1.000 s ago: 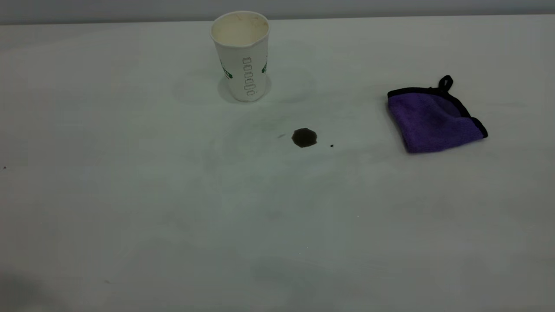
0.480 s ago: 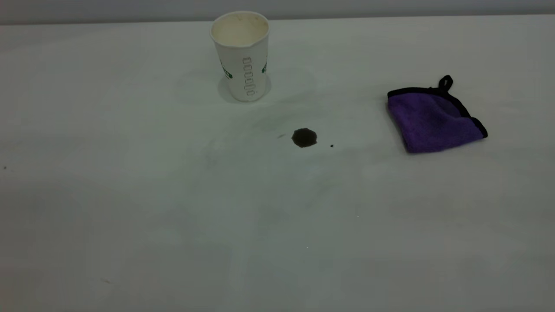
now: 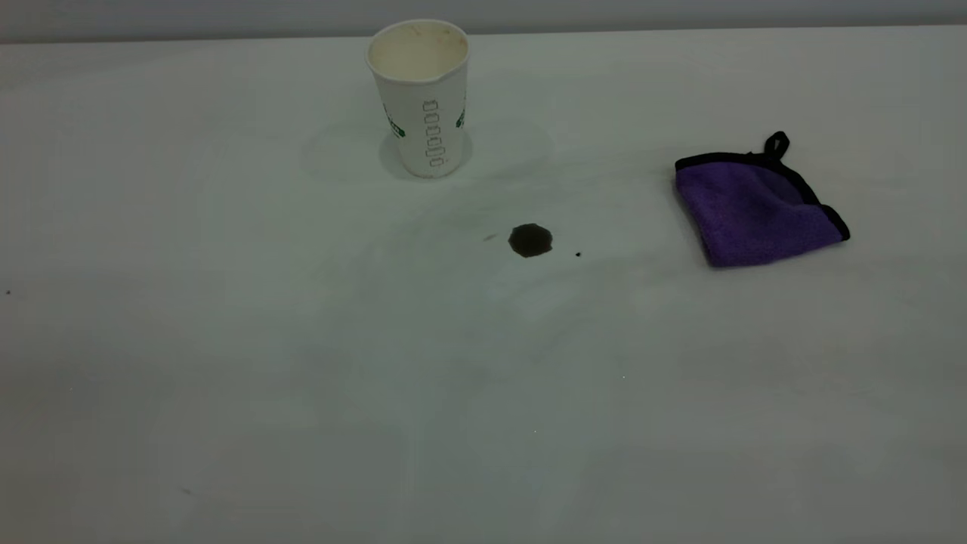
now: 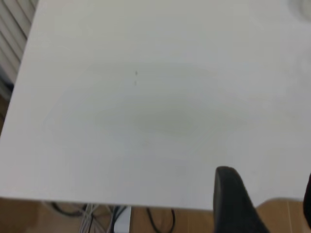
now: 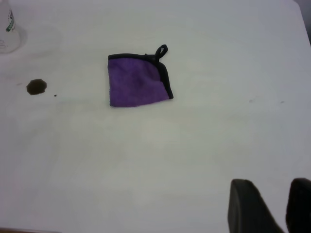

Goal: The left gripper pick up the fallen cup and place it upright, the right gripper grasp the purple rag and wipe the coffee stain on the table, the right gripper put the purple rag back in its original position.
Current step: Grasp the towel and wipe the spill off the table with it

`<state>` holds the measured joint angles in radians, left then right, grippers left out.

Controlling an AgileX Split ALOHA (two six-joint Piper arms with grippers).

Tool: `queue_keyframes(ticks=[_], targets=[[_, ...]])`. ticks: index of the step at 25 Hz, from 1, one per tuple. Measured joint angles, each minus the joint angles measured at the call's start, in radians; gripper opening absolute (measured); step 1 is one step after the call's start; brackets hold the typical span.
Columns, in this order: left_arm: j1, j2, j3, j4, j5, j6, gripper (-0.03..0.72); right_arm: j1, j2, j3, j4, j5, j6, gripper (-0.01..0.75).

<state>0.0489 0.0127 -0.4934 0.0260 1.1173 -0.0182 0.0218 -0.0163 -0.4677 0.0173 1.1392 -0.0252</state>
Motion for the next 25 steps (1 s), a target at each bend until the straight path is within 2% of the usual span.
queue_keyframes(ticks=[6, 11, 25], targets=[[-0.005, -0.032, 0.000, 0.000, 0.006, 0.000, 0.420, 0.000, 0.000, 0.000, 0.000, 0.000, 0.000, 0.238], [-0.041, -0.032, 0.000, 0.000, 0.006, 0.000, 0.420, 0.000, 0.000, 0.000, 0.000, 0.000, 0.000, 0.238], [-0.041, -0.032, 0.000, 0.000, 0.006, 0.001, 0.420, 0.000, 0.000, 0.000, 0.000, 0.000, 0.000, 0.238]])
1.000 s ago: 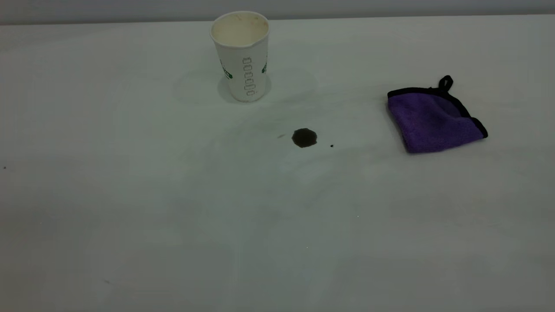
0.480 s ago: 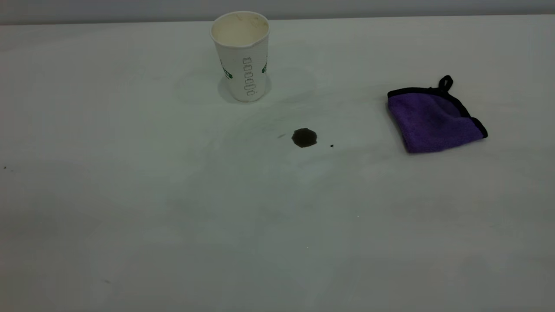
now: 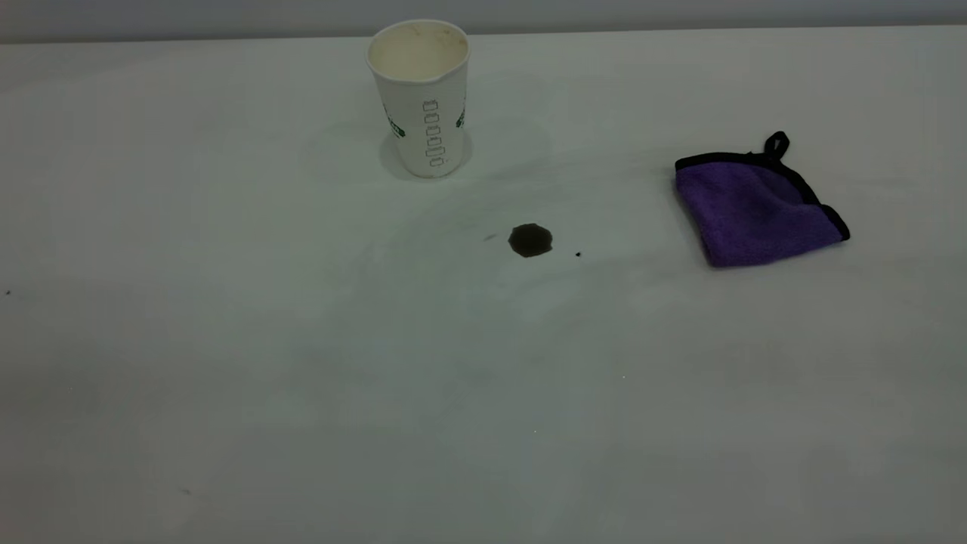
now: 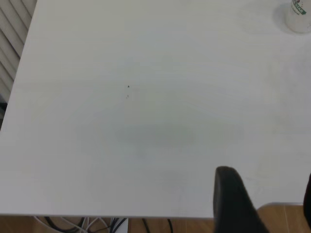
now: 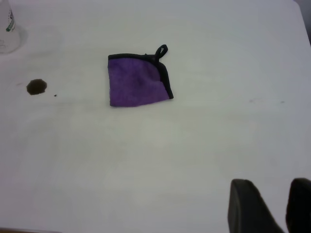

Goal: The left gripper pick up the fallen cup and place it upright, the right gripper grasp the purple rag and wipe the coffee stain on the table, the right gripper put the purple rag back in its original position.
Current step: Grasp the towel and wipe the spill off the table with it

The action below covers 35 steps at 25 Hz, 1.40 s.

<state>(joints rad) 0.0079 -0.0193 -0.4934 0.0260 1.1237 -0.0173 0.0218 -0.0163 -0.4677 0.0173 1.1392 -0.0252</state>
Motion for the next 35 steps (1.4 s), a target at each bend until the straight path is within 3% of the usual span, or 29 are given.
queue_keyframes(ticks=[20, 24, 30, 32, 35], targets=[[0.000, 0.000, 0.000, 0.000, 0.000, 0.001, 0.420, 0.000, 0.000, -0.023, -0.017, -0.026, 0.046, 0.245], [0.000, 0.000, 0.000, 0.000, 0.000, 0.001, 0.420, 0.000, 0.126, -0.099, -0.077, -0.091, 0.055, 0.341], [0.000, 0.000, 0.000, 0.000, 0.000, 0.001, 0.420, 0.000, 0.566, -0.238, -0.155, -0.227, 0.051, 0.659], [0.000, 0.000, 0.000, 0.000, 0.000, 0.001, 0.420, 0.000, 0.715, -0.280, -0.147, -0.277, 0.036, 0.710], [0.000, 0.000, 0.000, 0.000, 0.000, 0.001, 0.420, 0.000, 0.937, -0.343, -0.107, -0.336, -0.002, 0.726]])
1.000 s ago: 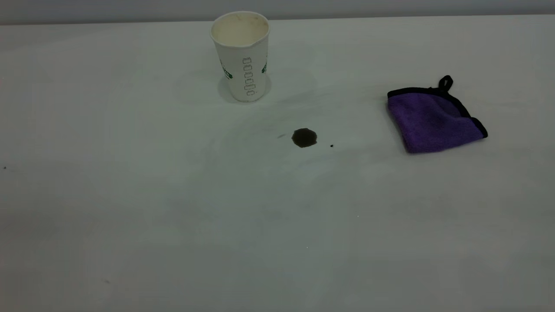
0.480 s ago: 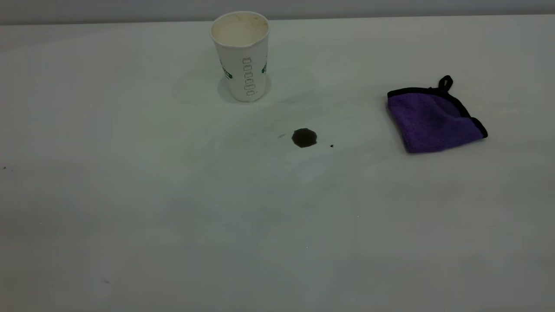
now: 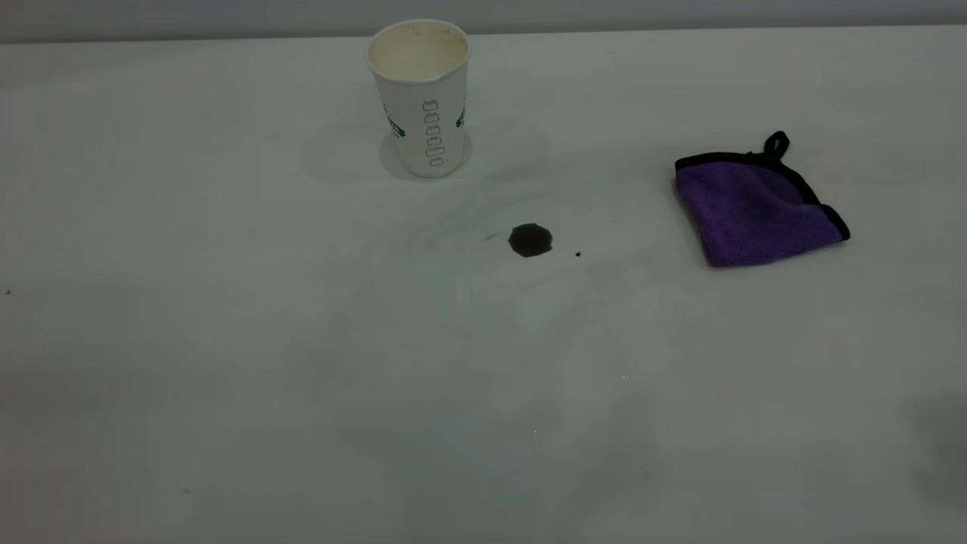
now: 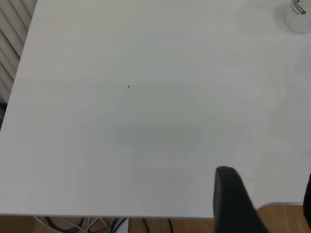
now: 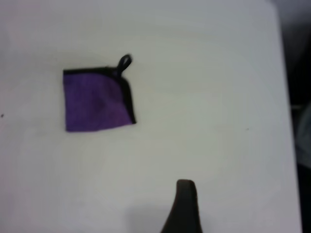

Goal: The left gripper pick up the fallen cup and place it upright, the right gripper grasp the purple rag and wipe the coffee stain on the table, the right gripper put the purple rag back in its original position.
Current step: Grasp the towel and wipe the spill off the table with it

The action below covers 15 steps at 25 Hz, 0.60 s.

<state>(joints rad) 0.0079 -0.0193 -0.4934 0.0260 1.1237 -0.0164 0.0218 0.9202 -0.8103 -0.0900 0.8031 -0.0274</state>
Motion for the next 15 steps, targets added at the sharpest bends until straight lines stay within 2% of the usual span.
queue_keyframes(ticks=[7, 15], targets=[[0.000, 0.000, 0.000, 0.000, 0.000, 0.000, 0.420, 0.027, 0.510, -0.132, 0.050, -0.071, -0.086, 0.725], [0.000, 0.000, 0.000, 0.000, 0.001, 0.000, 0.420, 0.101, 0.837, -0.220, 0.055, -0.248, -0.100, 0.725]])
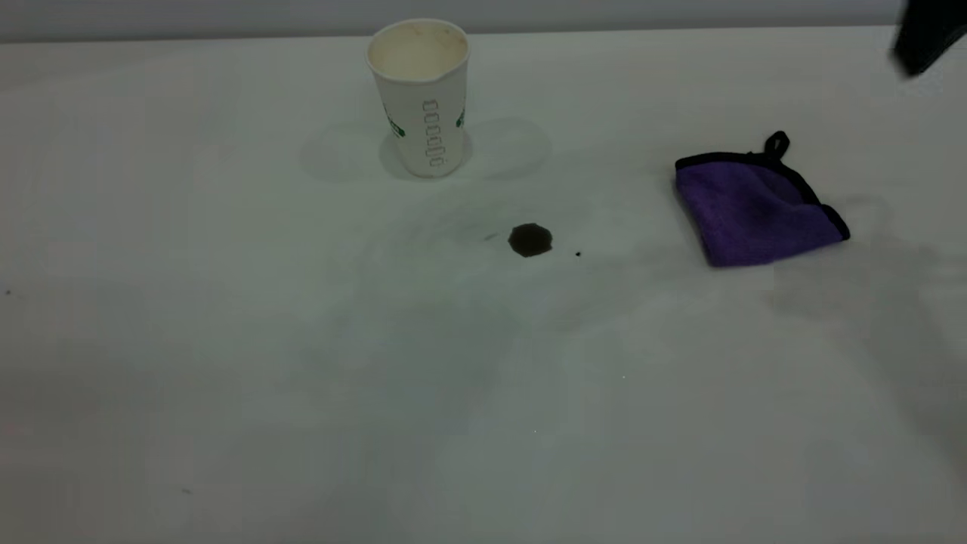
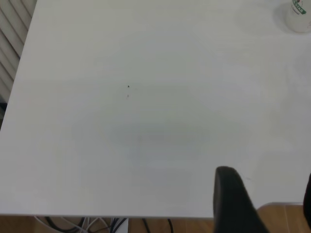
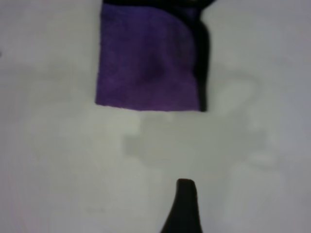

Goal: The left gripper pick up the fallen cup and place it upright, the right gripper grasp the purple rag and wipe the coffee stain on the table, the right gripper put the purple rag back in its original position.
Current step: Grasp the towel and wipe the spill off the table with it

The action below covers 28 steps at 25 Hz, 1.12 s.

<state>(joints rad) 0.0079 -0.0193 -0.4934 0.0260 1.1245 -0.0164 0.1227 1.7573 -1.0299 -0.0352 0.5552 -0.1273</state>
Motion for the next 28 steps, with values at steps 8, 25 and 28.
queue_keyframes(ticks=[8, 25, 28], targets=[[0.000, 0.000, 0.000, 0.000, 0.000, 0.001, 0.420, 0.037, 0.304, -0.145, 0.021, -0.021, 0.012, 0.716], [0.000, 0.000, 0.000, 0.000, 0.000, 0.001, 0.420, 0.065, 0.708, -0.500, 0.022, -0.018, 0.016, 0.674], [0.000, 0.000, 0.000, 0.000, 0.000, 0.001, 0.420, 0.058, 0.737, -0.508, 0.022, -0.031, 0.017, 0.623]])
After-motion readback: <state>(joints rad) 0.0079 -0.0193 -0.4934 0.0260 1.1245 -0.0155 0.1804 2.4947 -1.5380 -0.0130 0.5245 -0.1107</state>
